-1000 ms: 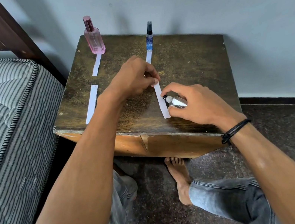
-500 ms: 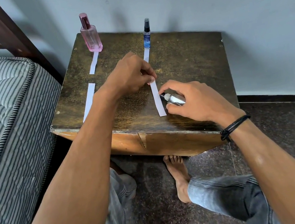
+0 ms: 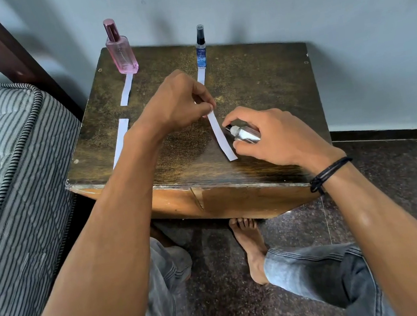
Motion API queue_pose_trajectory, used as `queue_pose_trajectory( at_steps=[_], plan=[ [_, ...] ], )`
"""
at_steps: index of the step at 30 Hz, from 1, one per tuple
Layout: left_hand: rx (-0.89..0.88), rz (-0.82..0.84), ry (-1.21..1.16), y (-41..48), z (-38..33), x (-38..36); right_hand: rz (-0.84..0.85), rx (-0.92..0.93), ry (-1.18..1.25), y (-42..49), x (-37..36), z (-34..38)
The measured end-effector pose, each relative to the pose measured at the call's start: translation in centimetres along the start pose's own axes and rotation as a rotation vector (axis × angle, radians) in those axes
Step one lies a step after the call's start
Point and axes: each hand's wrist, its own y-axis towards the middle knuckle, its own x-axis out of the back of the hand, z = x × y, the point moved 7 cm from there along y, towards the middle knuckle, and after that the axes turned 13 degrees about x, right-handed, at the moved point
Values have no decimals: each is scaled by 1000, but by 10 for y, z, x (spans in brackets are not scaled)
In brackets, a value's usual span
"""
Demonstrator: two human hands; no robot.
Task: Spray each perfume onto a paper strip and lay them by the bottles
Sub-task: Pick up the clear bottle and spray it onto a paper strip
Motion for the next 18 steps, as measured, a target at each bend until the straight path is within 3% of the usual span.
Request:
queue_pose_trajectory(
  at_steps=[18],
  plan=[
    [-85, -167, -65, -7, -4, 28, -21, -12, -5, -1, 6, -4]
  ],
)
